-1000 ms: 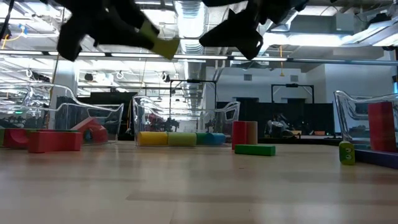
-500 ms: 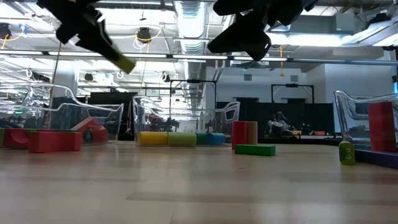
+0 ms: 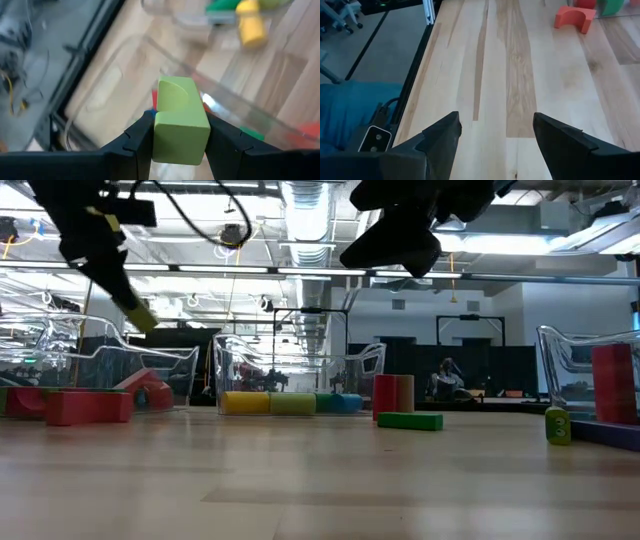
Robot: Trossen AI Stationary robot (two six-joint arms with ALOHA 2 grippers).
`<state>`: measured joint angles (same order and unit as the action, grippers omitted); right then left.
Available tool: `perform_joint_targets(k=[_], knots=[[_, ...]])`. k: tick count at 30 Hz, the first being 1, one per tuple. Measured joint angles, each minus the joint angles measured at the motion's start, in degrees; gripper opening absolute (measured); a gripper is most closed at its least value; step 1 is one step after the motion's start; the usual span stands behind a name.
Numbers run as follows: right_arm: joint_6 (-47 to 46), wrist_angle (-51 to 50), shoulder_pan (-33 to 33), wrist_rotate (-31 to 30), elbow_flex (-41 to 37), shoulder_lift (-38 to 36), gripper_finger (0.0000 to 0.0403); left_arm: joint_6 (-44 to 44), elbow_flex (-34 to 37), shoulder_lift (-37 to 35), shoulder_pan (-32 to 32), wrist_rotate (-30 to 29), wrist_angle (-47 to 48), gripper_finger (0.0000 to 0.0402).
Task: Sort blocks by size
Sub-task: Put the light green arch block into the top transparent bin, then adjust the orange arch block to the left middle of the table
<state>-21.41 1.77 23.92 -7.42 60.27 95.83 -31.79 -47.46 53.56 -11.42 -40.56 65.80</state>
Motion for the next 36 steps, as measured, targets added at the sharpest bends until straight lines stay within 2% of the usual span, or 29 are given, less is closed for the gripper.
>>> perform_joint_targets(k=[8, 18, 22, 31, 36], knots=[[0.0, -0.2, 0.58, -1.16, 0.0, 0.02, 0.0282, -4.74, 0.0, 0.04, 2.08, 5.91, 4.75, 0.0143], [0.26, -0.33, 2.41, -3.19, 0.0, 0.02, 0.0282, -6.0, 0.0, 0.04, 2.1, 5.91, 5.56, 0.0149], [0.28, -0.65, 2.62, -3.23, 0.0, 0.02, 0.0282, -5.97, 0.0, 0.04, 2.1, 5.89, 5.53, 0.0167], [0.39, -1.36, 2.69, -4.83, 0.0, 0.04, 0.0282, -4.99, 0.0, 0.04, 2.1, 5.8, 4.85, 0.0233], [0.48, -1.34, 2.69, -4.84, 0.0, 0.04, 0.0282, -0.5, 0.0, 0.02, 1.92, 5.86, -2.08, 0.0244]])
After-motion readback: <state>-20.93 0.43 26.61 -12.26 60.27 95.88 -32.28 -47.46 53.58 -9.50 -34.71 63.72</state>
